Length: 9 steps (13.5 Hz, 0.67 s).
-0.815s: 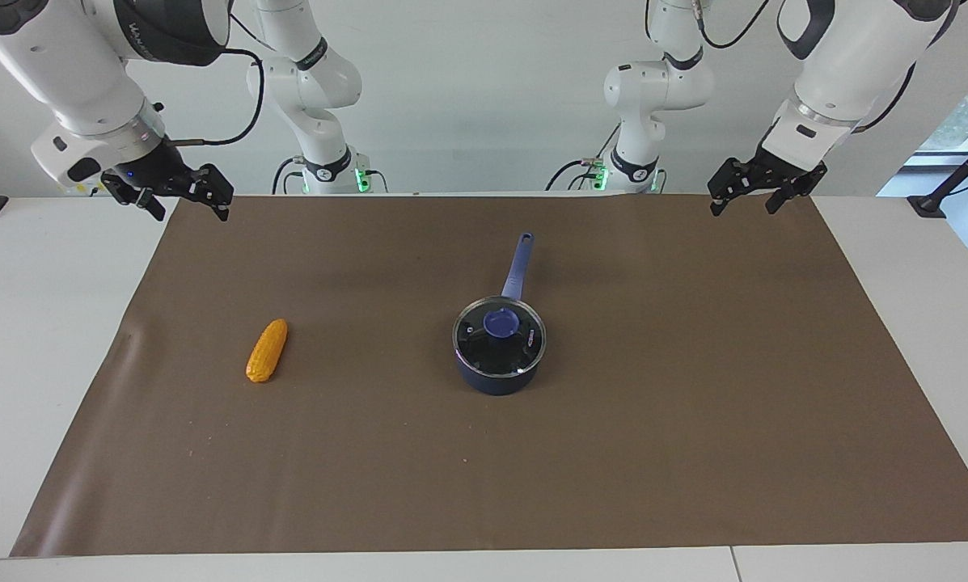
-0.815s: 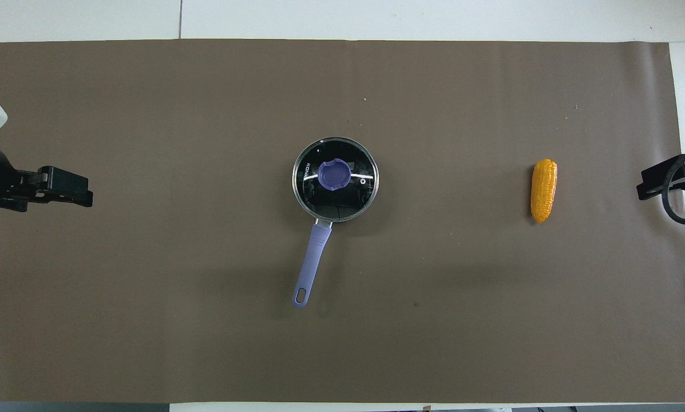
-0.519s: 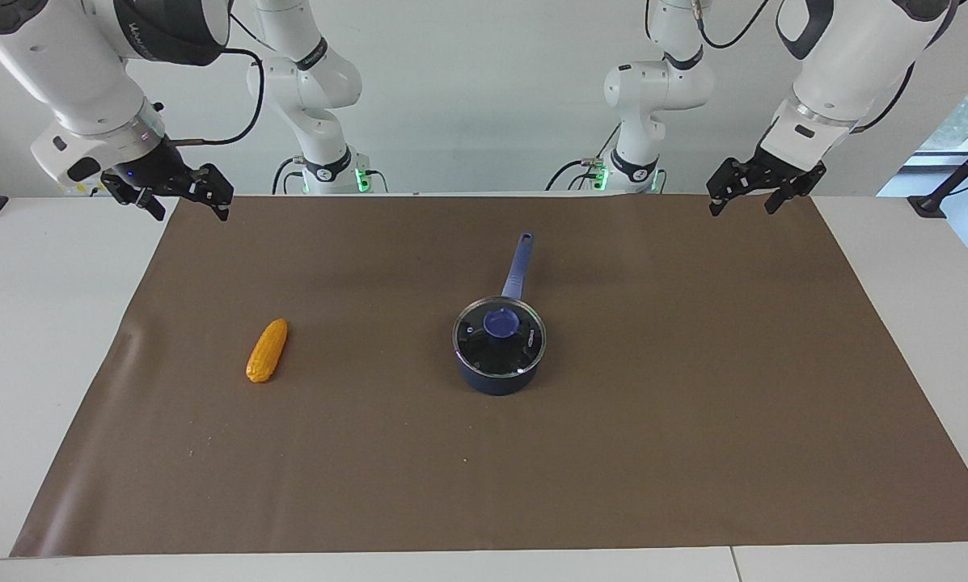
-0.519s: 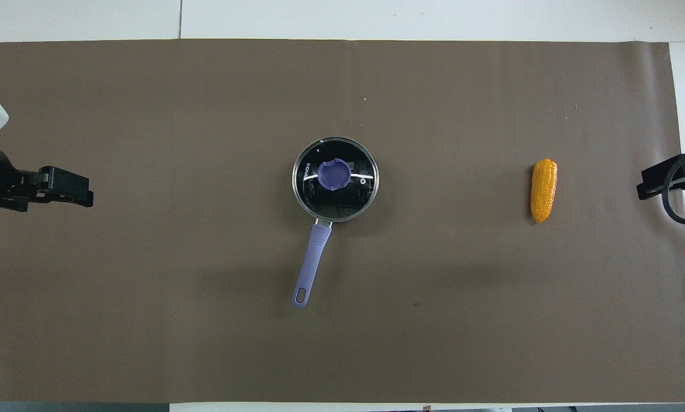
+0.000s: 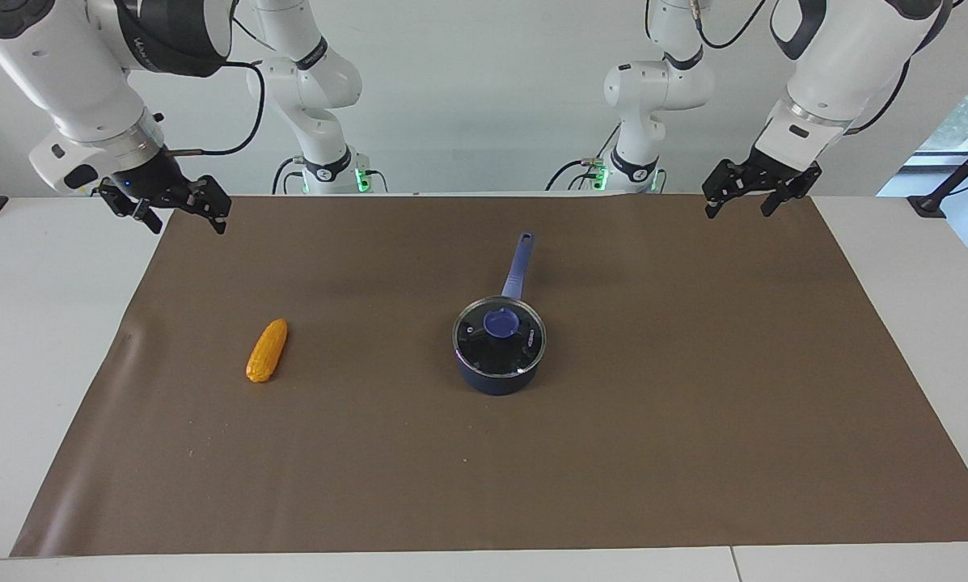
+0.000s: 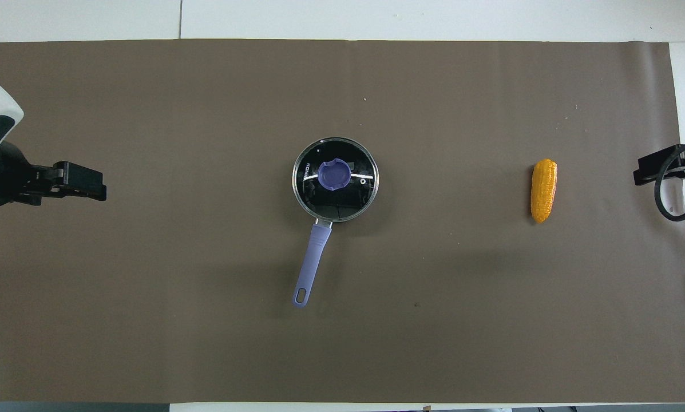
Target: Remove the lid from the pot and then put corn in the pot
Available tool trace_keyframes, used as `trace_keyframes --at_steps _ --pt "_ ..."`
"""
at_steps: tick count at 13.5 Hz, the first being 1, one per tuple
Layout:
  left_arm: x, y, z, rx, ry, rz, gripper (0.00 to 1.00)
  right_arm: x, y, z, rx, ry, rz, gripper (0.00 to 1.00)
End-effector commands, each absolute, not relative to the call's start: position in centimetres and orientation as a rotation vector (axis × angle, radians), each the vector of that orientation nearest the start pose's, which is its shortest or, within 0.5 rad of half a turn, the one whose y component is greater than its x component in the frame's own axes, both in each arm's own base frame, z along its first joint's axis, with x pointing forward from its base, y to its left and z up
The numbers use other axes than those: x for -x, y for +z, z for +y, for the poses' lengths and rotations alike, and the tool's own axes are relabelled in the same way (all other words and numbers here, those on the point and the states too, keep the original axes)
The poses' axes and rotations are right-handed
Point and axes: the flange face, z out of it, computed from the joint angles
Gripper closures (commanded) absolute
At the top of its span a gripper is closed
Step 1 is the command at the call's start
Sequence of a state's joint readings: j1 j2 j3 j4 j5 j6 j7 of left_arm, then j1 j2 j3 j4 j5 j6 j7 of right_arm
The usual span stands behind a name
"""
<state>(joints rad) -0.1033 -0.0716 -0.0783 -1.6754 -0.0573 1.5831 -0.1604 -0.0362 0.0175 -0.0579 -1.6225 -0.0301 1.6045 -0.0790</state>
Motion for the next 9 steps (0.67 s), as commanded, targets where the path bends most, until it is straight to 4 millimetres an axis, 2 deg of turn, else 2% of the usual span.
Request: trace_keyframes --at_steps 1,2,3,5,7,8,9 --pt "-53.0 59.0 -19.4 3.231 0.045 -0.018 0.00 -54.4 55.1 -5.9 3.162 -0.153 -0.018 0.00" --pt "-53.7 57.9 -23.1 3.227 0.088 -0.001 0.00 -53.9 52.9 -5.6 3.159 -0.203 -0.021 0.00" --pt "-55.4 56.4 -26.7 3.223 0.140 -0.065 0.00 -53.9 51.0 -5.3 3.158 -0.189 -0.010 0.00" --pt "-58.3 53.1 -33.3 3.216 0.178 -0.274 0.00 -55.0 46.6 -4.5 3.156 -0.106 0.045 0.00" --pt "-58.9 49.6 -37.0 3.186 0.206 -0.402 0.00 -56.3 42.2 -4.4 3.155 -0.158 0.080 0.00" --pt "-58.6 48.8 -38.4 3.190 0.192 -0.414 0.00 -56.8 40.0 -4.3 3.154 -0.176 0.077 0.00" --pt "-58.3 46.8 -40.1 3.170 0.199 -0.442 0.00 -57.1 38.1 -3.3 3.152 -0.214 0.054 0.00"
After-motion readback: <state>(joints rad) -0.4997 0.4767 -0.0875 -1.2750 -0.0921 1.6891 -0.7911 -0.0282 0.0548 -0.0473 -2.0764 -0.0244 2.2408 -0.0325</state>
